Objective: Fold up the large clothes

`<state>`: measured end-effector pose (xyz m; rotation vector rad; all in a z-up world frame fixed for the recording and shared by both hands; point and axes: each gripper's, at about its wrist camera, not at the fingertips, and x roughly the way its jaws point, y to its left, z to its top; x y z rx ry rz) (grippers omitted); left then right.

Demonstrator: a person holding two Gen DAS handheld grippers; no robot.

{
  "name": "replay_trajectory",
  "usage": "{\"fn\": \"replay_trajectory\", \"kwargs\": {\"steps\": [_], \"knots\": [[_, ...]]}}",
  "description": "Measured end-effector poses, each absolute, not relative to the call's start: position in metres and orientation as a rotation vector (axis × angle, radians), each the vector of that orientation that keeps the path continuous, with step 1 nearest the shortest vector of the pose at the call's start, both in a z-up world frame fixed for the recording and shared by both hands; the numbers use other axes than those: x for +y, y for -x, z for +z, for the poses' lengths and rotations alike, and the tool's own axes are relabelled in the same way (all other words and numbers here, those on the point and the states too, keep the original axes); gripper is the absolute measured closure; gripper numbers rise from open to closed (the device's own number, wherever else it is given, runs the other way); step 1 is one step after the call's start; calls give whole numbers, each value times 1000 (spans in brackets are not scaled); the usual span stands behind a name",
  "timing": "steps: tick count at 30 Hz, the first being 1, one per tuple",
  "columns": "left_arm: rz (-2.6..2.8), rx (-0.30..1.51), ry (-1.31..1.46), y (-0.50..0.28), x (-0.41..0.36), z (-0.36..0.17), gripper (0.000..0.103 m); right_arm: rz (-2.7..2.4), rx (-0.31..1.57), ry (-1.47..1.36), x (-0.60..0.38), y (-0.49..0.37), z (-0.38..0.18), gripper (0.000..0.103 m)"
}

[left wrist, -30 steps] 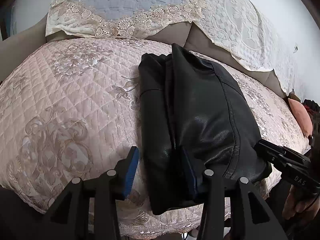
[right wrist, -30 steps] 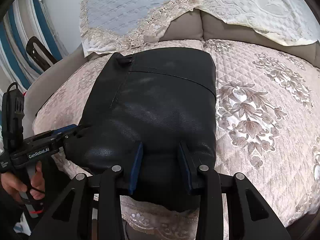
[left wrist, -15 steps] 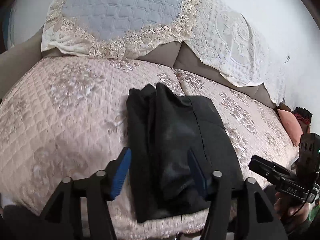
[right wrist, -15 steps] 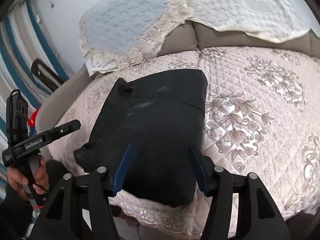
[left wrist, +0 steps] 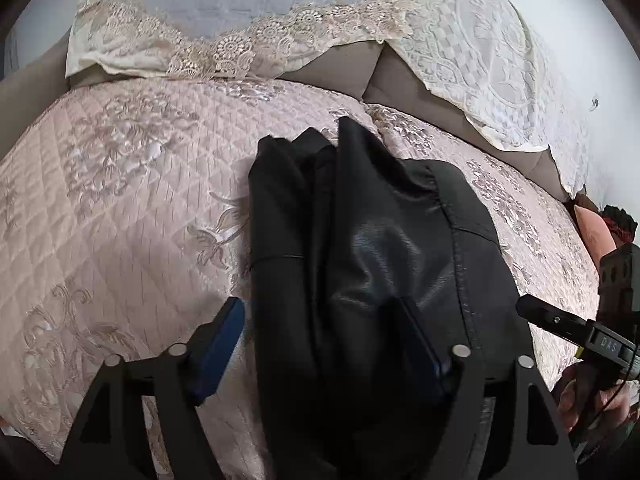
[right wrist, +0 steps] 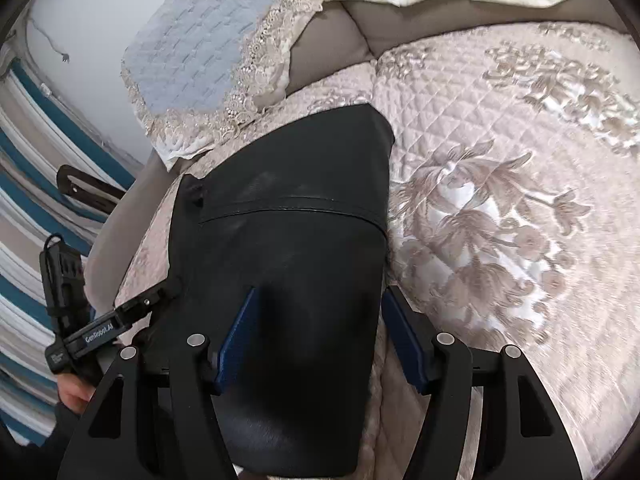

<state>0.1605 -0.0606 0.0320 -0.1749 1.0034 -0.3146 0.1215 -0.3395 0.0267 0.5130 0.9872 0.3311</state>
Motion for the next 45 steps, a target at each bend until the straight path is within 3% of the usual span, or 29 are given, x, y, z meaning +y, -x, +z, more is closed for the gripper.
{"fn": "replay_trajectory", "kwargs": {"steps": [16, 24, 25, 27, 29, 31, 35, 45], "knots": [[-324, 1026, 216, -176, -59, 25, 18, 372, 1022, -586, -343, -137, 8, 33], [-349, 928, 152, -184, -83, 55, 20, 350, 1004, -555, -341, -138, 11, 33], [-364, 933, 163, -192, -86, 54, 23, 348, 1002, -562, -341, -138, 11, 33], [-360, 968, 179, -207, -89, 48, 44, 345, 999, -565, -340, -139, 11, 33], [-350, 982, 175, -215, -91, 45, 73, 342, 996, -560, -339, -139, 11, 33], [-331, 978, 142, -215, -91, 41, 86, 335, 988, -552, -339, -138, 13, 33], [-319, 968, 134, -203, -82, 28, 91, 313, 957, -511, -340, -135, 20, 33], [-310, 945, 106, -196, -78, 24, 91, 288, 891, -395, -326, -138, 45, 33]]}}
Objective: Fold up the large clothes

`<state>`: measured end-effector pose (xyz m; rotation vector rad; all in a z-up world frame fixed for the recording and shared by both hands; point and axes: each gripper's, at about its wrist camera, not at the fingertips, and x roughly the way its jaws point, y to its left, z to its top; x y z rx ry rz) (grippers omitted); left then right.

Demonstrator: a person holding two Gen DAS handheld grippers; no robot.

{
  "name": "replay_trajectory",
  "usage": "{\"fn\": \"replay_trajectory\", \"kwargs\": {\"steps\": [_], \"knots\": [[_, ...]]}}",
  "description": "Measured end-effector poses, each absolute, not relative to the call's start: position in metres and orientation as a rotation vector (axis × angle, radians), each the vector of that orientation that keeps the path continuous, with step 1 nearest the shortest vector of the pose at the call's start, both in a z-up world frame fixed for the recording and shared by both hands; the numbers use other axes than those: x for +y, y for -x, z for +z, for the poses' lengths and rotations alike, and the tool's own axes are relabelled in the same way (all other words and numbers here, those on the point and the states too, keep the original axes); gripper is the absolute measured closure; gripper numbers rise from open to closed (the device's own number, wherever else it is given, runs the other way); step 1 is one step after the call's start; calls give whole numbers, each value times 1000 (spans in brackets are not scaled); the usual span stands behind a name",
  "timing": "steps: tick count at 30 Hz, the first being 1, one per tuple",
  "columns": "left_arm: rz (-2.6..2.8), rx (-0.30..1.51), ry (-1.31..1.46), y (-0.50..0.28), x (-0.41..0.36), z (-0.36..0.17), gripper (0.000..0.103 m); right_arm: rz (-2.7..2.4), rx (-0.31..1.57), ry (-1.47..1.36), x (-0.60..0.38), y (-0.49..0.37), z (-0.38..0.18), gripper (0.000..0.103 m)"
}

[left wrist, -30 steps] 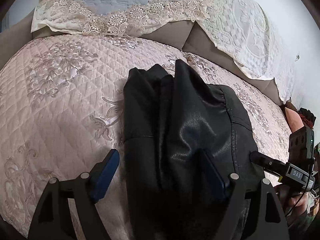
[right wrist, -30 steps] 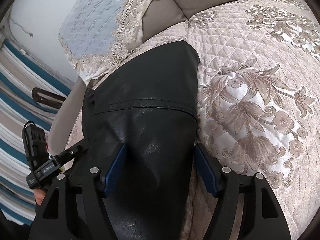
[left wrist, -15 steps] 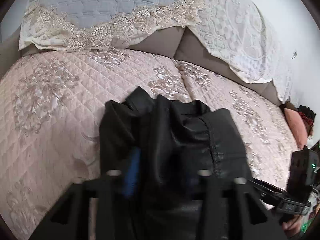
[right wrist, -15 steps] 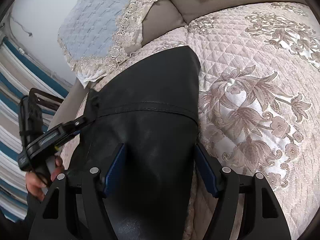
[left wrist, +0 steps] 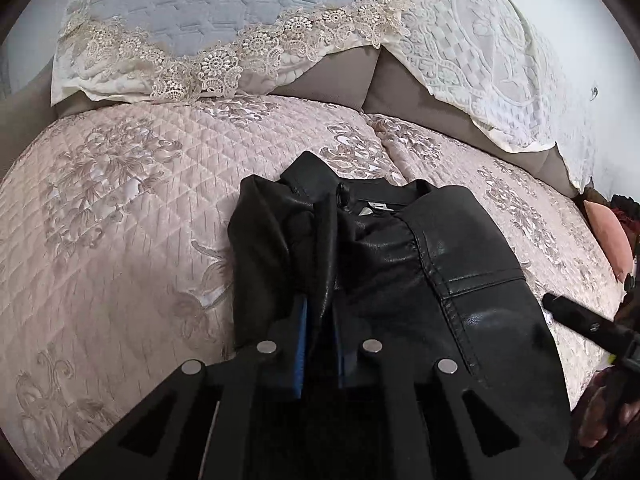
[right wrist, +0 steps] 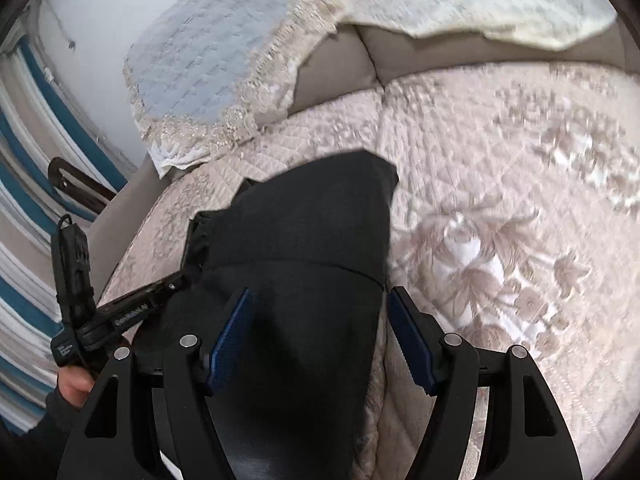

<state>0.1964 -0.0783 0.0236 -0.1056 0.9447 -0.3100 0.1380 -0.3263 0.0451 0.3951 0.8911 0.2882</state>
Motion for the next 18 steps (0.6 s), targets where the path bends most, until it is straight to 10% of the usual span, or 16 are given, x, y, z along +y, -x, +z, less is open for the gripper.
{"fn": "replay_trajectory", "kwargs": {"steps": [18], "knots": [[-413, 847, 181, -141, -65, 92, 85, 329, 907, -72, -260, -125, 36, 48]]}}
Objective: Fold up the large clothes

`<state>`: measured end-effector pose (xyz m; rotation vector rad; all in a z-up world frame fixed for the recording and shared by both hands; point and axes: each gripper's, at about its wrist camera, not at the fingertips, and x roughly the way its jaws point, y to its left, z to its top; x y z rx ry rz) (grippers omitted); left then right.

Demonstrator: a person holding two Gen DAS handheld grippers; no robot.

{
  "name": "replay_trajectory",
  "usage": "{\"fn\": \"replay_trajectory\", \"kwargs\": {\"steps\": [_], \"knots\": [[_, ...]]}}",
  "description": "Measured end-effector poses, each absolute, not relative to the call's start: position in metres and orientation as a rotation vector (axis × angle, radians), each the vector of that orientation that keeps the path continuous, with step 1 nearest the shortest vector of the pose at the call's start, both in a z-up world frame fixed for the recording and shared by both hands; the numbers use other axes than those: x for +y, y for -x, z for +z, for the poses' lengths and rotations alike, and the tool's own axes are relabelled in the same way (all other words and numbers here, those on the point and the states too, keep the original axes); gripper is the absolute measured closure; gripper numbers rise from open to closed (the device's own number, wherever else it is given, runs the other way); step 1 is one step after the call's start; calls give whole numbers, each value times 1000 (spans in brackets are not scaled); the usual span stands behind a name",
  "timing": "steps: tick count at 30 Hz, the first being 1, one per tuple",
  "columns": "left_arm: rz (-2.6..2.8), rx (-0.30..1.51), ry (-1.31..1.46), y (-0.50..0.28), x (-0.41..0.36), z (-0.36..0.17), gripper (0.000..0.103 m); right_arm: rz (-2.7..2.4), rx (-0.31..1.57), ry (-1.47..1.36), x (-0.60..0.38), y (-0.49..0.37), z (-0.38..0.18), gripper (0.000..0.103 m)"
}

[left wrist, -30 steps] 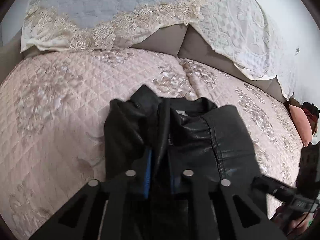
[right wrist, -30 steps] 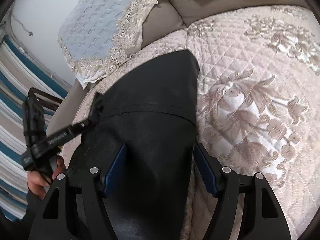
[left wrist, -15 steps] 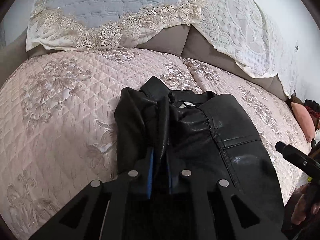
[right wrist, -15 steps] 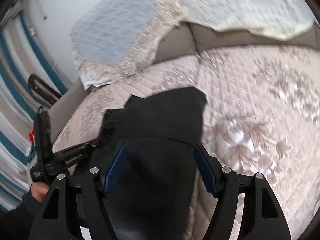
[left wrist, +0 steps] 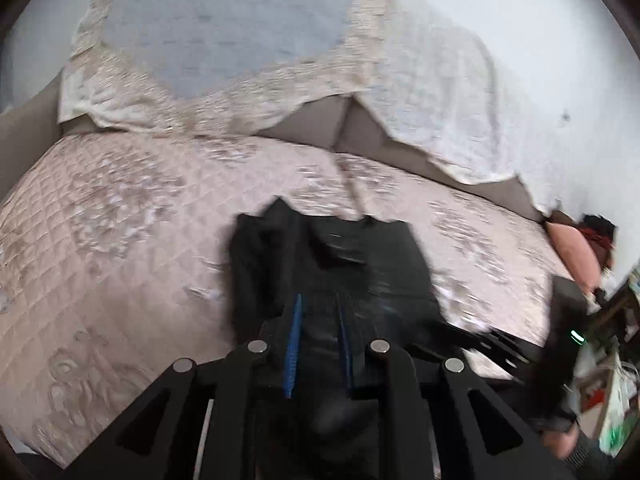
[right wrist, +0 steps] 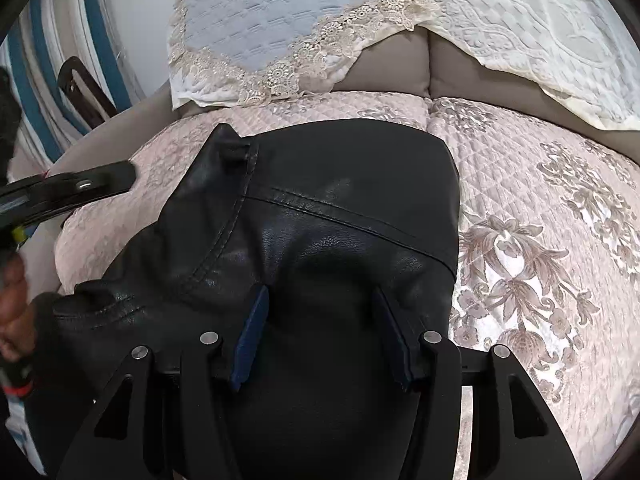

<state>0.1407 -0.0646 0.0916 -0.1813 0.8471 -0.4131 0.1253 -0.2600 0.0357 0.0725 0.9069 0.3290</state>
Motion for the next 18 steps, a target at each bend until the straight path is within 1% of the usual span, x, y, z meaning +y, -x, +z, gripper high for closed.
{"fn": "replay_trajectory", "kwargs": {"steps": [3, 7, 9, 11, 13, 18], "knots": [[-458, 870, 147, -123, -79, 83, 85, 321, 905, -92, -263, -122, 46, 48], [-405, 966, 113, -115, -74, 41, 86, 331, 860, -122, -270, -100, 61, 48], [-403, 949, 122, -112, -69, 30, 87, 338, 858, -132, -272, -92, 60, 49], [-398, 949, 139, -115, -68, 29, 88, 331, 901, -125, -270, -91, 47, 50], [-388, 936, 100, -115, -74, 29, 88, 313, 900, -101, -266, -90, 38, 50], [-385, 956, 97, -112, -72, 41, 88, 308, 897, -104, -265, -92, 39, 50]]}}
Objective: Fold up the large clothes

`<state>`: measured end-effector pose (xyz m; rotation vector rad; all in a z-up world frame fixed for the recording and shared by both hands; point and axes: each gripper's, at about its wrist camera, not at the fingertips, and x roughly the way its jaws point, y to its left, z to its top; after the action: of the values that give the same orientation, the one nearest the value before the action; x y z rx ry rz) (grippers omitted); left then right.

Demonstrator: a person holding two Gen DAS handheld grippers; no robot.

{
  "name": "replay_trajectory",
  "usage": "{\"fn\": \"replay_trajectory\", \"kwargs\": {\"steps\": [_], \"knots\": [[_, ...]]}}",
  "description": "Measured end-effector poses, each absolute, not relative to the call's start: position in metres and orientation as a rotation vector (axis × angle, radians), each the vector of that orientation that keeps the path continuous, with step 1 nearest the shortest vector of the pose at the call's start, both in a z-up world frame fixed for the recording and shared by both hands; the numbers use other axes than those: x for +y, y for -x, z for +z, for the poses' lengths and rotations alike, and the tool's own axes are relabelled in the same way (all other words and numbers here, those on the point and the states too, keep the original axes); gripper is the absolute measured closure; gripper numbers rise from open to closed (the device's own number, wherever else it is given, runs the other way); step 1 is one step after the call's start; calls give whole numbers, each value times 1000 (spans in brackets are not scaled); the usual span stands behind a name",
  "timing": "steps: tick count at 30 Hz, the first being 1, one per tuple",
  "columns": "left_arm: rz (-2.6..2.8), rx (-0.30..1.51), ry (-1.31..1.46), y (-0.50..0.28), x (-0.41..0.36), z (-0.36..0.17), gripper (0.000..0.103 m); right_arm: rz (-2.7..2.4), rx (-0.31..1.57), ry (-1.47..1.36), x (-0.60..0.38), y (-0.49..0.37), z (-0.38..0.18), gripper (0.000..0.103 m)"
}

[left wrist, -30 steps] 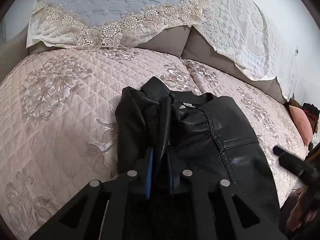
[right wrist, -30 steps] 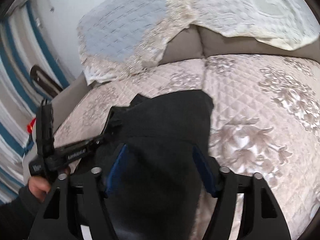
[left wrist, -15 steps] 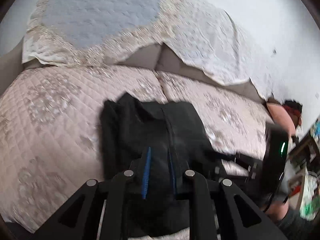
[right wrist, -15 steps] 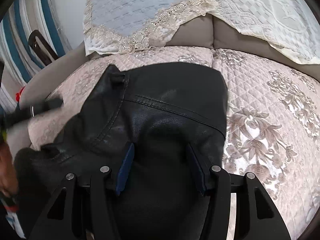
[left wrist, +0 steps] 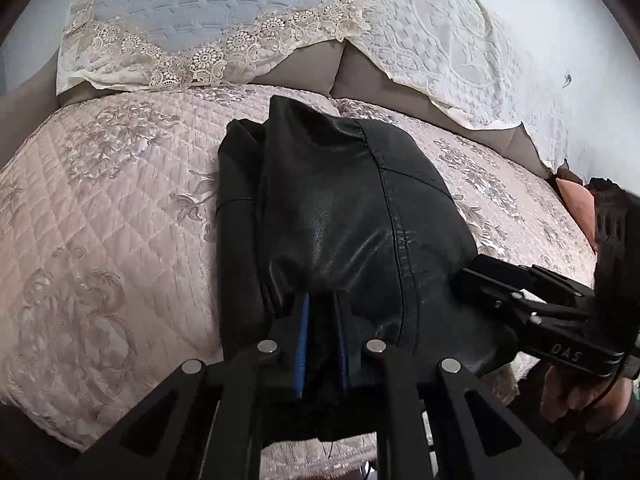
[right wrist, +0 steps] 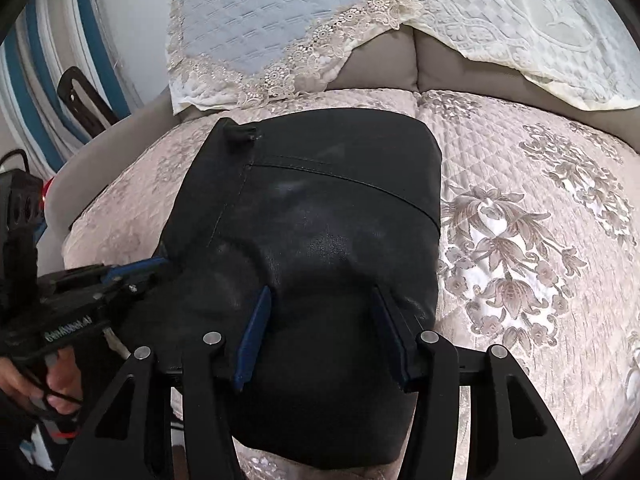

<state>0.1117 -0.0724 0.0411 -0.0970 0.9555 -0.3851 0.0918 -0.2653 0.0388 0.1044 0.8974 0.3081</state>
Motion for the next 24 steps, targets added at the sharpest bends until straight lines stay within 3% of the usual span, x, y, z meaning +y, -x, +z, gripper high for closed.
{"fn": "replay_trajectory", "kwargs": {"steps": [3, 8, 16, 24], "knots": [[-400, 911, 85, -112, -76, 66, 88, 316, 898, -106, -267, -92, 39, 50], [-400, 842, 120, -153, -91, 94, 76, 316, 900, -111, -267, -91, 39, 50], [-343, 980, 166, -208, -99, 31, 75, 341, 898, -181, -282, -90, 50, 50], [-358, 914, 124, -183, -91, 31, 76, 327, 935, -364, -318, -109, 36, 47]]}}
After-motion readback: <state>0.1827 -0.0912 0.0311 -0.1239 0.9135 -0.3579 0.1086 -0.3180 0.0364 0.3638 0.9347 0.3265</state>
